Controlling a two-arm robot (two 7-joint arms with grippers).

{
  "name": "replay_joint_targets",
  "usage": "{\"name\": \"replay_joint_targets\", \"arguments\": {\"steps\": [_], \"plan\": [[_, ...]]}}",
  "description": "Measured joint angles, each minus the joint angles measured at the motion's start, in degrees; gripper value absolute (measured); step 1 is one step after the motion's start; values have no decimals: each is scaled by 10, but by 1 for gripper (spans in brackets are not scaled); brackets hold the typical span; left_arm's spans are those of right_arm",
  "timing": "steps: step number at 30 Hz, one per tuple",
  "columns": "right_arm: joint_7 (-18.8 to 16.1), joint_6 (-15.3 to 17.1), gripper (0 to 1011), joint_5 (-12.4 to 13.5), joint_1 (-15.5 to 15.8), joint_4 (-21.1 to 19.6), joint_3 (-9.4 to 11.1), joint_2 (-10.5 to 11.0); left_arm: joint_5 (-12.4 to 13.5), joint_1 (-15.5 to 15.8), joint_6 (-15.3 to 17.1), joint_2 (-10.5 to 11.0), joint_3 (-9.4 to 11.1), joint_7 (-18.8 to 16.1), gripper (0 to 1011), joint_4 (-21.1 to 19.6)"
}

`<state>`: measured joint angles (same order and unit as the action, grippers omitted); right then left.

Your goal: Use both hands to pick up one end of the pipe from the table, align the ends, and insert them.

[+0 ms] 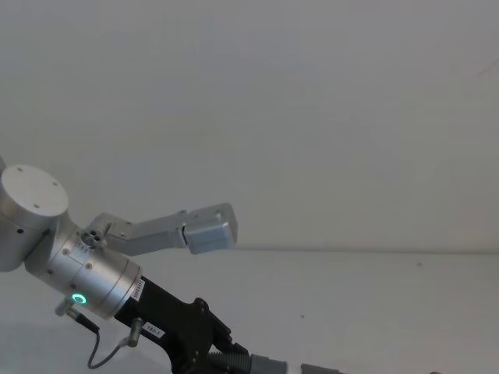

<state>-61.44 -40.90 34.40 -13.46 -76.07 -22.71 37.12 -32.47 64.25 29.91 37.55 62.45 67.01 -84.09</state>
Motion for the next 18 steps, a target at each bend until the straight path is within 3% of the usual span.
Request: {"name": "replay_joint_targets", "arguments": {"steps": [18], "plan": [[-5,-1,14,5,2,-2,1,2,-1,1,-1,-2,2,-5,294,2]]}}
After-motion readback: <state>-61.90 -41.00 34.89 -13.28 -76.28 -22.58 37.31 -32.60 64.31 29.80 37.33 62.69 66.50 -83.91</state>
